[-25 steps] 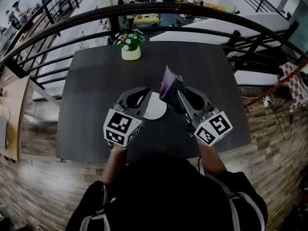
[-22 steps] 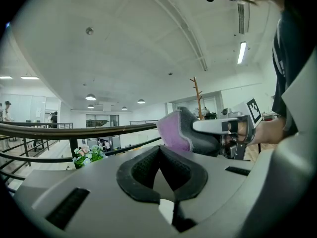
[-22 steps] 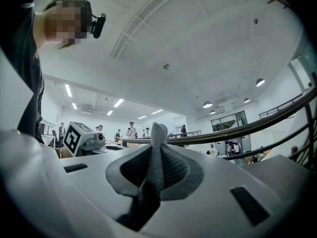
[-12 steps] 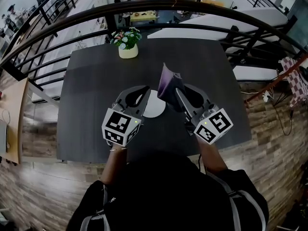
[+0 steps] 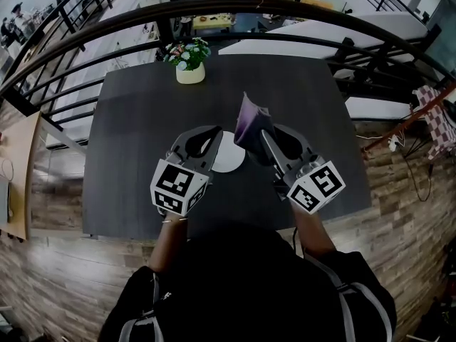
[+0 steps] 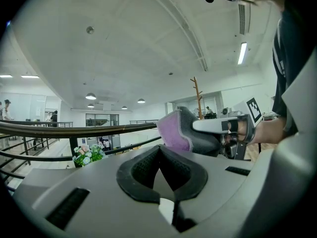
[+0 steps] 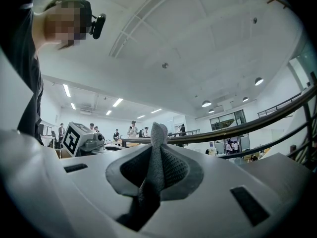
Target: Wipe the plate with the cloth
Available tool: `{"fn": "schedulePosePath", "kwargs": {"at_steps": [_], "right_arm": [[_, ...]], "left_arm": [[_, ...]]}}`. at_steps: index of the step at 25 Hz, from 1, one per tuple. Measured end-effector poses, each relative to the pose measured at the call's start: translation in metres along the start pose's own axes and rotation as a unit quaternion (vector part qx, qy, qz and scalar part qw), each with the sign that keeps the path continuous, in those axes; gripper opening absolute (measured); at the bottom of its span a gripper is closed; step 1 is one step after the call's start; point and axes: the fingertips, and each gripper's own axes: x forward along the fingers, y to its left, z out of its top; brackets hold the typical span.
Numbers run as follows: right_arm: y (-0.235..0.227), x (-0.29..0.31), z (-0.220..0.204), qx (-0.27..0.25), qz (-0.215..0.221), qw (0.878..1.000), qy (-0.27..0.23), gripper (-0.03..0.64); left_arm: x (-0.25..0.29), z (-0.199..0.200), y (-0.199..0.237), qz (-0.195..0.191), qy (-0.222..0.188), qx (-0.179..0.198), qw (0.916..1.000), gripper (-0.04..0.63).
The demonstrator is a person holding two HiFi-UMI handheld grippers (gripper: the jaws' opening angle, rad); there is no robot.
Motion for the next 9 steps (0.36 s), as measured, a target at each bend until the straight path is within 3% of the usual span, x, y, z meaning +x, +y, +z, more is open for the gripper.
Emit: {"fn": "schedulePosePath", "kwargs": {"at_steps": [9], "right_arm": [[-0.0039,0.0016,-0.0049,0.003,-0.006,1.000,0.002,0.041]], "left_arm": [[0.0029,-0.0034,0.0018,-0.001,0.000,-0.001,1.0000,0.008]]}}
